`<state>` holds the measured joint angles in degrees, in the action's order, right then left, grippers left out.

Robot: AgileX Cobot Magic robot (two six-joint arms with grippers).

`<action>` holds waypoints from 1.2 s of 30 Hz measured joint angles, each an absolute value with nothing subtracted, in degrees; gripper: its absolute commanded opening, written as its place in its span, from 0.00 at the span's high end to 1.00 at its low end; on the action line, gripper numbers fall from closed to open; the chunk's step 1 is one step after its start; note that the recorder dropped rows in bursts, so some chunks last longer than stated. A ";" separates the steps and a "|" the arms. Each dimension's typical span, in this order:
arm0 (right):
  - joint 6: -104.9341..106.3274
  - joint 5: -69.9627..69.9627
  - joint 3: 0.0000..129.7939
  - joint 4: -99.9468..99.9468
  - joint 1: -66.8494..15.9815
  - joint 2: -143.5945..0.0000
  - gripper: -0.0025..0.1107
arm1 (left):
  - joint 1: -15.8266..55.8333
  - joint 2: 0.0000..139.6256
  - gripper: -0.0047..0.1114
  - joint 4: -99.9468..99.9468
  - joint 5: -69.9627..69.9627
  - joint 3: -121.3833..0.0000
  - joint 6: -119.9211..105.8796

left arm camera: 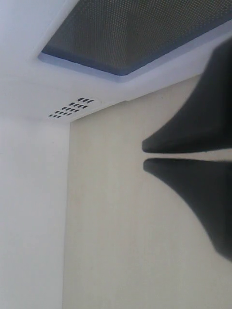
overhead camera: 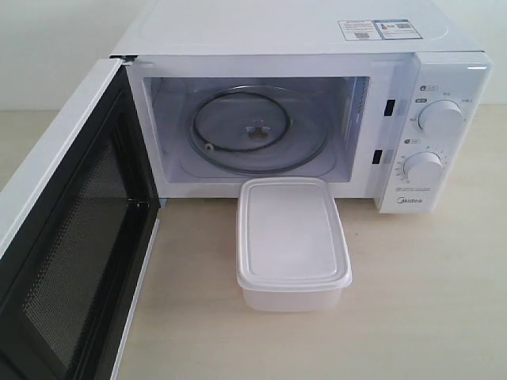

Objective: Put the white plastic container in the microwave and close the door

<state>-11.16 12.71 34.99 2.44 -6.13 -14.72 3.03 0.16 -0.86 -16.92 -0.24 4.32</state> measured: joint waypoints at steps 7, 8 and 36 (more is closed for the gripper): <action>-11.02 23.66 41.31 2.69 -6.13 -25.33 0.98 | 3.03 0.16 0.92 -0.86 -16.92 -0.24 4.32; -11.02 24.12 41.39 2.82 -6.13 -25.92 0.98 | 3.03 0.16 0.92 -0.86 -16.92 -0.24 4.32; 26.51 52.67 50.13 54.17 -7.71 -61.20 0.98 | 3.03 0.16 0.92 -0.86 -16.92 -0.24 4.32</action>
<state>26.51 52.67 50.13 54.17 -7.71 -61.20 3.03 0.16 -0.86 -16.92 -0.24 4.32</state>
